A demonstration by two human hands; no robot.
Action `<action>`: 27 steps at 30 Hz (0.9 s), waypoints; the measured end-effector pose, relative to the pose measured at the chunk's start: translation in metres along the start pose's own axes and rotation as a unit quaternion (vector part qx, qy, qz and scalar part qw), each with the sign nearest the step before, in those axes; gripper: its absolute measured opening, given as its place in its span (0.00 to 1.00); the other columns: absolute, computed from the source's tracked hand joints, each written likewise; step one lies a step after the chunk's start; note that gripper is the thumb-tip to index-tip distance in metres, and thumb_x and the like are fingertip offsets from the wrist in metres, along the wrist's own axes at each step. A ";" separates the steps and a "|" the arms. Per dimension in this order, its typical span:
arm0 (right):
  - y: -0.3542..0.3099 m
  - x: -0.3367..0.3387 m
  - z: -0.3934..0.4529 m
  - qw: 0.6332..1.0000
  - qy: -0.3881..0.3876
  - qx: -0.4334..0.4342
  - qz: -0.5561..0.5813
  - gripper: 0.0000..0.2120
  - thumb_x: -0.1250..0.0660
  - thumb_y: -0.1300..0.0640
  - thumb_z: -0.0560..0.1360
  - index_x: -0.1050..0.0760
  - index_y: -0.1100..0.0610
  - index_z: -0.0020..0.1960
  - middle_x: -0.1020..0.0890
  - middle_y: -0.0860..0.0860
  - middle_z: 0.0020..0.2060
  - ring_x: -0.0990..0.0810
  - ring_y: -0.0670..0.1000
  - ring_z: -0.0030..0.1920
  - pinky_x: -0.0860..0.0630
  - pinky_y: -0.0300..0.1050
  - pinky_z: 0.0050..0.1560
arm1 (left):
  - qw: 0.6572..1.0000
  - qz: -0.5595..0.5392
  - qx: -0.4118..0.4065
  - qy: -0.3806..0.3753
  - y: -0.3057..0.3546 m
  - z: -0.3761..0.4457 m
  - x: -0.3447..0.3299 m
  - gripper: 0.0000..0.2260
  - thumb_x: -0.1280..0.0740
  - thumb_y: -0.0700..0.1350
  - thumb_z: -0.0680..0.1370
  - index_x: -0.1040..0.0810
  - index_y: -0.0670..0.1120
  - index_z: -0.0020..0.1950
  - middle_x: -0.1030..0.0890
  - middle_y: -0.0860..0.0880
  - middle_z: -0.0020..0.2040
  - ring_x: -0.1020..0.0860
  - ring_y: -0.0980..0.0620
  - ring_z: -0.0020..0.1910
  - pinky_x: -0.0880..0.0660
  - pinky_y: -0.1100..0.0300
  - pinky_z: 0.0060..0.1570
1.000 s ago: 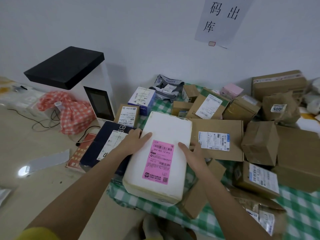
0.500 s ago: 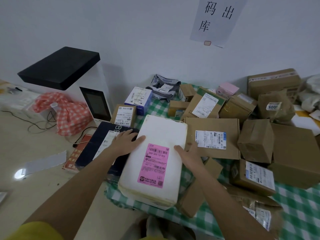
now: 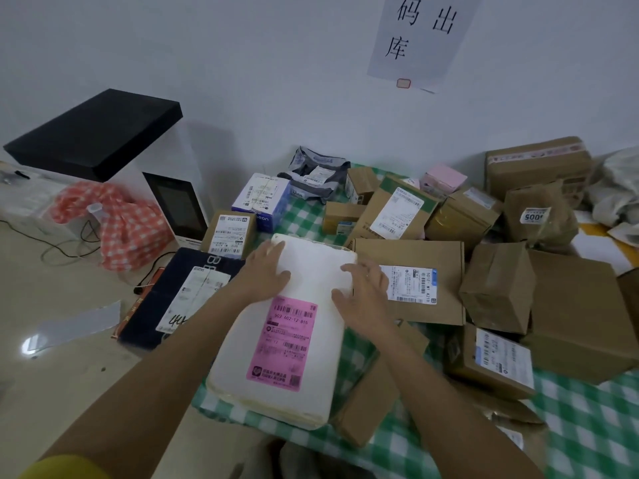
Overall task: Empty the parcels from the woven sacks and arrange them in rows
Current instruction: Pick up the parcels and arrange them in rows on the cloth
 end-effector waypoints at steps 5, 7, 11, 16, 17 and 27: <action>0.010 0.023 0.021 0.999 -0.008 0.034 0.010 0.19 0.36 0.54 0.78 0.32 0.52 0.68 0.39 0.51 0.67 0.42 0.52 0.68 0.38 0.46 0.64 | 0.996 0.074 0.014 0.046 0.019 0.016 0.003 0.27 0.41 0.51 0.81 0.46 0.50 0.77 0.51 0.45 0.79 0.52 0.42 0.77 0.52 0.43 0.74; 0.013 0.032 0.034 0.998 -0.025 0.044 0.045 0.15 0.37 0.56 0.79 0.29 0.53 0.65 0.36 0.50 0.66 0.38 0.49 0.67 0.38 0.42 0.63 | 0.996 0.071 0.000 0.052 0.029 0.023 0.005 0.23 0.40 0.50 0.80 0.40 0.50 0.75 0.43 0.45 0.77 0.45 0.42 0.76 0.47 0.42 0.73; 0.021 0.042 0.062 0.994 -0.040 0.087 0.049 0.08 0.36 0.57 0.78 0.24 0.54 0.57 0.28 0.51 0.62 0.32 0.47 0.62 0.35 0.40 0.63 | 0.996 0.055 -0.025 0.066 0.051 0.036 0.012 0.17 0.40 0.49 0.81 0.30 0.49 0.70 0.29 0.47 0.70 0.30 0.45 0.67 0.36 0.44 0.68; 0.036 0.073 0.095 0.993 -0.007 0.101 0.059 0.08 0.36 0.59 0.78 0.21 0.56 0.56 0.26 0.53 0.57 0.28 0.51 0.58 0.30 0.41 0.57 | 0.997 0.043 -0.043 0.041 0.090 0.067 0.013 0.11 0.43 0.42 0.81 0.25 0.48 0.61 0.24 0.47 0.62 0.24 0.52 0.52 0.27 0.61 0.49; 0.043 0.080 0.100 0.994 -0.008 0.093 0.060 0.08 0.36 0.60 0.78 0.21 0.56 0.55 0.28 0.53 0.57 0.28 0.50 0.57 0.31 0.34 0.52 | 0.997 0.039 -0.045 0.040 0.100 0.075 0.011 0.13 0.43 0.41 0.81 0.26 0.47 0.63 0.24 0.47 0.61 0.25 0.53 0.49 0.28 0.64 0.45; 0.046 0.110 0.171 0.993 -0.006 0.112 0.030 0.07 0.36 0.58 0.77 0.24 0.49 0.53 0.26 0.54 0.59 0.30 0.54 0.61 0.31 0.47 0.58 | 1.000 0.026 -0.005 0.018 0.120 0.146 0.022 0.14 0.44 0.41 0.80 0.28 0.43 0.64 0.24 0.45 0.60 0.26 0.50 0.51 0.30 0.60 0.50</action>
Point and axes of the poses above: each hand's wrist, its own z-axis towards the middle knuckle, its own x-axis out of the back of the hand, y = z × x, the point moved 6 cm from there along z, towards the middle knuckle
